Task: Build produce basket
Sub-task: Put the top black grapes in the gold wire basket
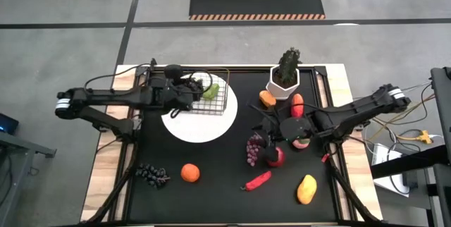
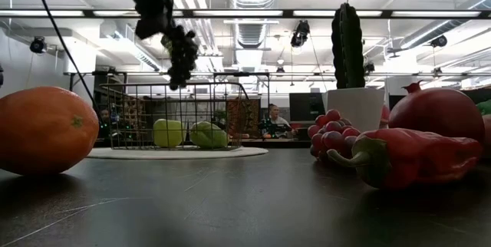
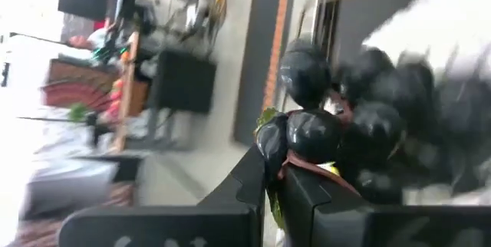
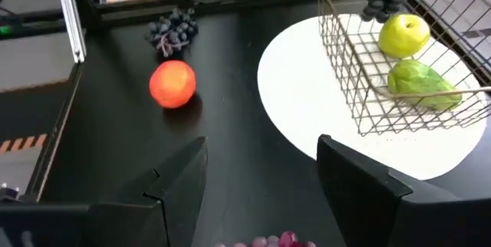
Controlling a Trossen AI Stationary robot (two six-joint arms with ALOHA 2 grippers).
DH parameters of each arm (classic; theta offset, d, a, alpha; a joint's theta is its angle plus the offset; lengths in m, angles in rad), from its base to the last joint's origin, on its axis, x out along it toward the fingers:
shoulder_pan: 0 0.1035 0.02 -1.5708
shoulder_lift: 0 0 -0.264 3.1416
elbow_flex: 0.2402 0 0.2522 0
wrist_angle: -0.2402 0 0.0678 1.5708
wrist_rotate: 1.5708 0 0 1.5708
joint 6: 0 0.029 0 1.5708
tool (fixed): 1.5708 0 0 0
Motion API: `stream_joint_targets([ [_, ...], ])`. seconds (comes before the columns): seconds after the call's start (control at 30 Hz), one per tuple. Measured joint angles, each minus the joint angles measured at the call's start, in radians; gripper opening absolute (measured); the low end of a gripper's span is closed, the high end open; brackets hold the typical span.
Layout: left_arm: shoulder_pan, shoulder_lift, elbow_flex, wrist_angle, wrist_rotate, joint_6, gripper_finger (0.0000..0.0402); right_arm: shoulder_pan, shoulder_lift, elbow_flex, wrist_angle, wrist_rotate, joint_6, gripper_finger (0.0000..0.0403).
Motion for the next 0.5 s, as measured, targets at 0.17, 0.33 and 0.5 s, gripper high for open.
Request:
stream_joint_targets([
  [0.17, 0.059, 0.054, 0.002, -0.130, -0.041, 0.026, 0.0001, 0.017, 0.023, -0.001, 0.001, 0.001, 0.000, 0.0230],
  [0.33, 0.109, 0.111, 0.000, -0.265, -0.050, 0.020, 0.0001, 0.027, 0.035, -0.008, -0.002, 0.001, 0.009, 0.0229],
  [0.5, 0.127, 0.163, 0.000, -0.324, -0.050, 0.020, 0.0001, 0.028, 0.040, -0.019, 0.001, 0.008, 0.016, 0.0229],
])
